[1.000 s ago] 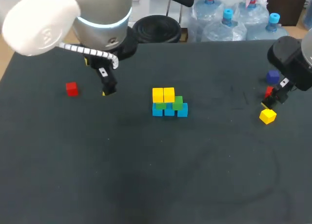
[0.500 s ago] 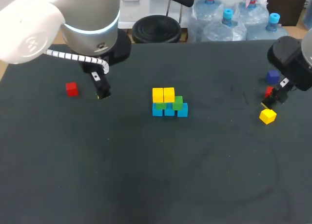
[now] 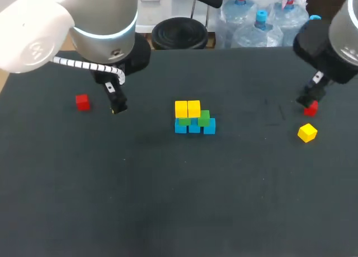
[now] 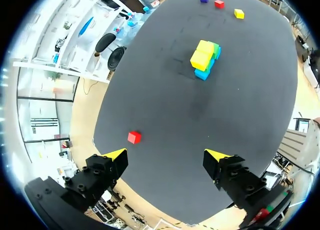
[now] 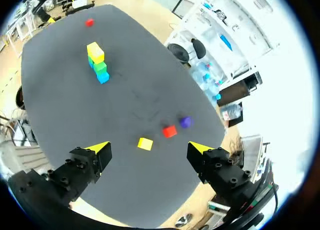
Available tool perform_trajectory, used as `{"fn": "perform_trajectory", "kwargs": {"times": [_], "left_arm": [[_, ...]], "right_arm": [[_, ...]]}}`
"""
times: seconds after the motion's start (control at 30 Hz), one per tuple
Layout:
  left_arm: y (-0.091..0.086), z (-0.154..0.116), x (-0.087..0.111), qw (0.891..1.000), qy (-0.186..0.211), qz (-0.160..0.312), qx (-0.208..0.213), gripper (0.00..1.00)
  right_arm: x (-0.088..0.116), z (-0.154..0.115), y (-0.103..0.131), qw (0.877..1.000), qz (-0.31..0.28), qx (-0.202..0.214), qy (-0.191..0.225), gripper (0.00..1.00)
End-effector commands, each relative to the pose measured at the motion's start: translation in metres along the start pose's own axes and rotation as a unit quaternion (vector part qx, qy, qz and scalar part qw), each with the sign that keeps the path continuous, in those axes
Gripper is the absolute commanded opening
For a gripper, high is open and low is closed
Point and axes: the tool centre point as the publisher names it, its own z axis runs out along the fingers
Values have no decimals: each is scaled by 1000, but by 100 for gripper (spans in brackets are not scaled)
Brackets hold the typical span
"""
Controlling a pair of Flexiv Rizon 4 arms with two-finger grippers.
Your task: Place the blue cubes, place green cubes on the blue cubes, place the yellow cubes on the green cubes, then place the red cubes on the yellow cubes, and place purple cube on the red cubes.
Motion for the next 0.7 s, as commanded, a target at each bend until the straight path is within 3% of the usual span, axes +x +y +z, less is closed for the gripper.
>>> {"fn": "perform_trajectory", "kwargs": {"times": [0.03, 0.13, 0.37, 0.7], "left_arm": [[1, 0, 0, 1000, 0, 1, 1, 100], [1, 0, 0, 1000, 0, 1, 1, 100], [1, 0, 0, 1000, 0, 1, 1, 100], [1, 0, 0, 1000, 0, 1, 1, 100]], "right_arm": [[-9, 21, -6, 999, 18, -25, 33, 100], [-3, 39, -12, 997, 49, -52, 35, 100], [3, 77, -17, 995, 57, -69, 40, 100], [9, 135, -14, 985, 96, -119, 84, 100]]}}
